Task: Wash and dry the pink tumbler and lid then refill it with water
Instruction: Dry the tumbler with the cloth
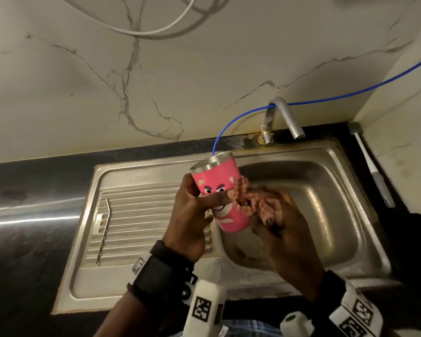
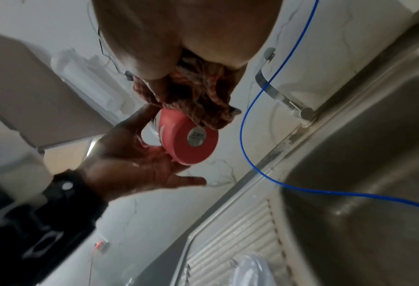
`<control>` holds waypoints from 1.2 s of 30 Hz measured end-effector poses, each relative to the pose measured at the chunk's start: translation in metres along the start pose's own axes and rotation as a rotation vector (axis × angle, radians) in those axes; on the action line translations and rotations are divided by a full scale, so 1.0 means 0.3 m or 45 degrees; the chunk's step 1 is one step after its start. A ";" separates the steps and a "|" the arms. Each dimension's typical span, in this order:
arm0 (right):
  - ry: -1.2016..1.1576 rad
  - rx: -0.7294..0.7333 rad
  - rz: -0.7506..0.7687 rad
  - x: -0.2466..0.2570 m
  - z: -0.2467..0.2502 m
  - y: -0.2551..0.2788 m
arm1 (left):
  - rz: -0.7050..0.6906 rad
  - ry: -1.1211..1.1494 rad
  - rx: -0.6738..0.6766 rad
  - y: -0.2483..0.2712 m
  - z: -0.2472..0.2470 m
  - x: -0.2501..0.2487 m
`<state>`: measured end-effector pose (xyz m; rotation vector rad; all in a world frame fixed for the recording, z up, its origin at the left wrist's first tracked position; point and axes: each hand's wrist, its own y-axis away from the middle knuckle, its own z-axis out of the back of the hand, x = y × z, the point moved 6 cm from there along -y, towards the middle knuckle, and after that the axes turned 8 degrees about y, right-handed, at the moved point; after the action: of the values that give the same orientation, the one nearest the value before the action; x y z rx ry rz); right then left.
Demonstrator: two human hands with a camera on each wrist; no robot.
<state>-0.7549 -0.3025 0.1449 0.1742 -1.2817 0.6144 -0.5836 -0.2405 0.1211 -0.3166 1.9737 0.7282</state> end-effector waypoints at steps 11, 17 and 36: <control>-0.984 0.281 -1.052 -0.129 -0.060 -0.023 | -0.328 -0.082 0.267 0.025 -0.021 -0.078; -1.139 0.287 -1.223 -0.179 -0.046 0.073 | -0.428 -0.040 0.181 0.011 0.022 -0.070; -1.290 0.285 -1.239 -0.192 -0.180 0.097 | -0.582 -0.223 0.306 0.075 0.008 -0.047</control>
<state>-0.7333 -0.2730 0.0689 1.3346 -1.8363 -0.2519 -0.5863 -0.2225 0.1405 -0.5165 1.7131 0.2150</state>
